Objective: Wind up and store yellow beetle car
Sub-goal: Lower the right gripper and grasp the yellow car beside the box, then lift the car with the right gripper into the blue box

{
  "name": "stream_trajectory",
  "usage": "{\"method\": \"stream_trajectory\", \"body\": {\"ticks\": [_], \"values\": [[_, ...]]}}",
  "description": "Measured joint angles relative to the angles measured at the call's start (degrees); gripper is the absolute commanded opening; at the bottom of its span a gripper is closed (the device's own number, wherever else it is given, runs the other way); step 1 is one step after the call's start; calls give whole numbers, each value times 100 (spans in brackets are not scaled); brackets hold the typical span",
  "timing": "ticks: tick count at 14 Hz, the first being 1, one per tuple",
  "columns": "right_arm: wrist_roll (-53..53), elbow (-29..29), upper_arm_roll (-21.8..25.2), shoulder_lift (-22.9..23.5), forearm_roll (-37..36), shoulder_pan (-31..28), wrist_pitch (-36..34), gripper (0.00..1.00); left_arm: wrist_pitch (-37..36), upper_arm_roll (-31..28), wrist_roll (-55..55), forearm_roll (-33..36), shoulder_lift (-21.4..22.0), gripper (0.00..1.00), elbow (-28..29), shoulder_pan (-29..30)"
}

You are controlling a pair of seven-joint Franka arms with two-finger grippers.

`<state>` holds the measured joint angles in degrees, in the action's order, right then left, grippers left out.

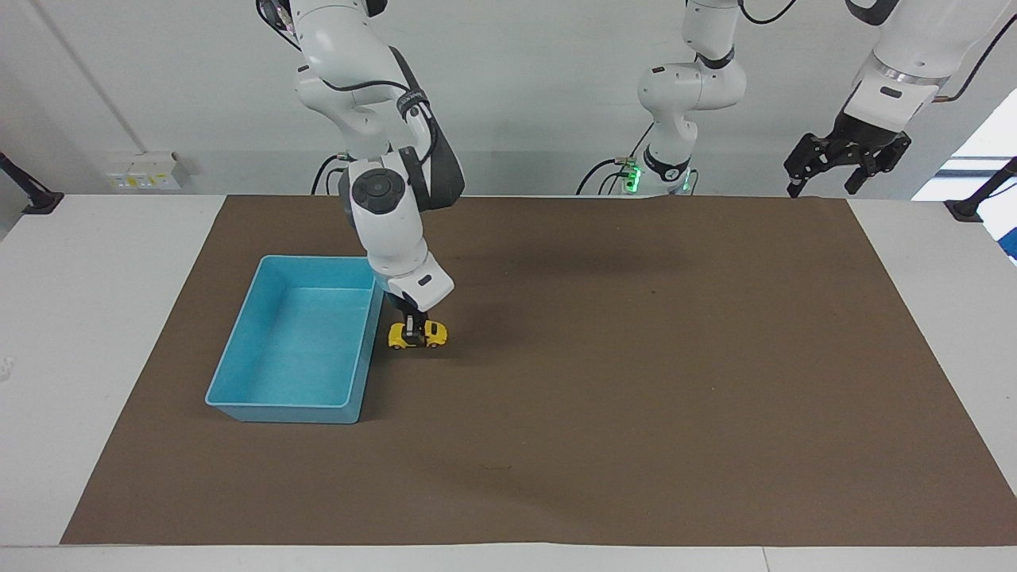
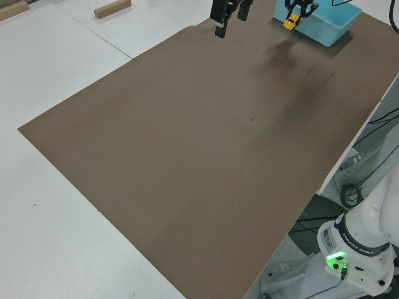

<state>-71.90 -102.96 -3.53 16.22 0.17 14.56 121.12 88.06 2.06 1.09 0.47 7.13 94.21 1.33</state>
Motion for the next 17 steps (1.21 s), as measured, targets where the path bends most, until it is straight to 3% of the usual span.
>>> {"method": "stream_trajectory", "body": {"ticks": [9, 13, 17], "values": [[-533, 220, 34, -386, 19, -776, -1073, 12, 0, 0, 0, 0, 0, 100, 0, 0], [-1475, 138, 44, -404, 20, -1375, -1200, 12, 0, 0, 0, 0, 0, 100, 0, 0], [-1829, -308, 48, -602, 21, -1614, -1114, 12, 0, 0, 0, 0, 0, 100, 0, 0]]}}
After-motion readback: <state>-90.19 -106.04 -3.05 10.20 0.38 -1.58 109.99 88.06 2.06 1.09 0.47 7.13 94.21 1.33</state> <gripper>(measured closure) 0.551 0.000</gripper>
